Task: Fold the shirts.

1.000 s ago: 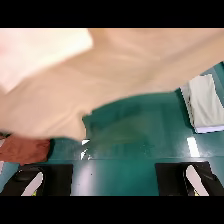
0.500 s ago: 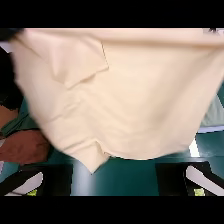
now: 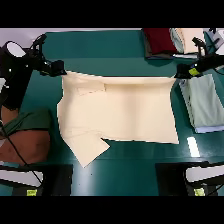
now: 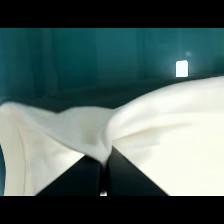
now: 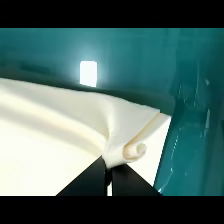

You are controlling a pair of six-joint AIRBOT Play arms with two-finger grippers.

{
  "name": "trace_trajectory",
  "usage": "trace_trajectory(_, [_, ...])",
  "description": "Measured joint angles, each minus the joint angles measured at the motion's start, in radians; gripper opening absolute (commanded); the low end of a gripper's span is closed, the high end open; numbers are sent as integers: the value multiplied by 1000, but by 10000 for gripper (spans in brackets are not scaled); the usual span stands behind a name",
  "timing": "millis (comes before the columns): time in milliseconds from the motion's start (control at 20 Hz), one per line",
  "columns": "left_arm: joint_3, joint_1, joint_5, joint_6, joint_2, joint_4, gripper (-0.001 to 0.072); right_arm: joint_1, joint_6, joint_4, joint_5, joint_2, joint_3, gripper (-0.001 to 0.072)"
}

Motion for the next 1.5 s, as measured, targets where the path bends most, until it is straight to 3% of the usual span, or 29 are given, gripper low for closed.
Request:
trace_trajectory(250, [5,37,-92,32,-28,3,22,9,-1,-27,15,-11,11,14])
trace_trajectory(550, [-137,47,-125,42,-34,20,24,32,-4,-60,-53,102,-251,17])
trace_trajectory(600, [-161,47,-126,42,-34,23,86,39,-4,-62,-71,114,-288,119])
trace_trajectory(650, [-180,48,-126,43,-34,26,404,44,-4,-63,-91,125,-320,310])
trace_trajectory(700, [-195,48,-126,42,-34,29,495,48,-4,-63,-104,132,-340,346])
trace_trajectory(1050, [-311,43,-198,-9,161,95,497,41,0,-33,-85,269,-387,345])
trace_trajectory(1500, [-953,-55,-191,-152,639,161,498,65,-13,0,-99,530,-550,345])
